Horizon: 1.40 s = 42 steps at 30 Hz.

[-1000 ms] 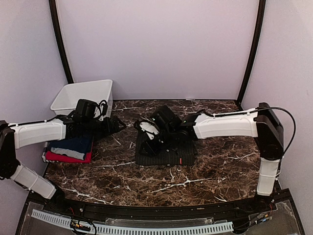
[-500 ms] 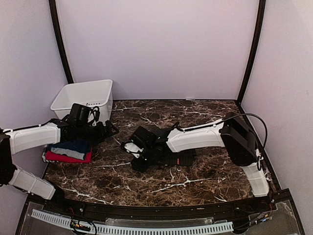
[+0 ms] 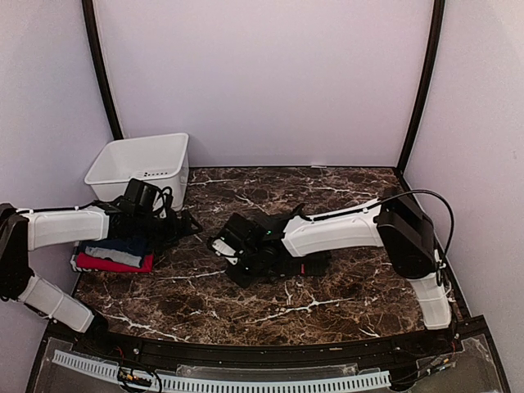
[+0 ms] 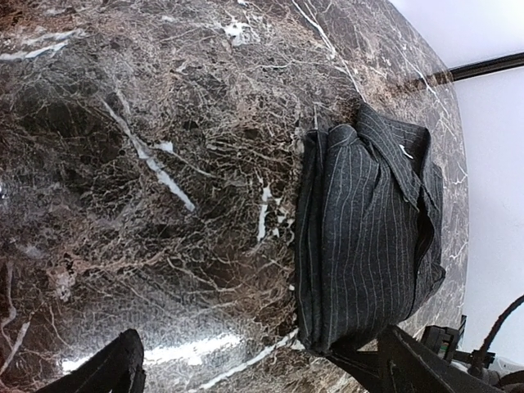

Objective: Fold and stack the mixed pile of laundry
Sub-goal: Pick up the square-folded shirt from the center of the board, then pass from the right arm to the left

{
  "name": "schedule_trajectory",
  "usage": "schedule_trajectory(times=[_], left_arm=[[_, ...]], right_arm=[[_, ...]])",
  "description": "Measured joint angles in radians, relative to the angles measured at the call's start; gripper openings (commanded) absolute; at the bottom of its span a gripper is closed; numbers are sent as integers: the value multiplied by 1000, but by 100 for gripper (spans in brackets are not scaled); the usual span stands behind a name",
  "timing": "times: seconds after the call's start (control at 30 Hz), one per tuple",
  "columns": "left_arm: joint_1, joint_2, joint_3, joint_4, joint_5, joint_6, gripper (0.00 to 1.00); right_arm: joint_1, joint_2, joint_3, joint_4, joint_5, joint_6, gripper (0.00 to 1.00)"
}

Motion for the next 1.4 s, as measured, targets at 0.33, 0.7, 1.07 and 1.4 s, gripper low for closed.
schedule_trajectory(times=[0.33,0.7,1.07,1.4], left_arm=[[-2,39,-48,129,103,-27,99],[-85,146,-63,321,177,-158,99],[-158,317,-13,399,171,-261,90],[-158,367,4,480,190,-295,77]], right_arm=[[-15,-182,-63,60,-47,4,0],[-20,-187,-62,84,-89,8,0],[-18,-135,-21,98,-164,32,0],[0,-80,33,114,-205,47,0]])
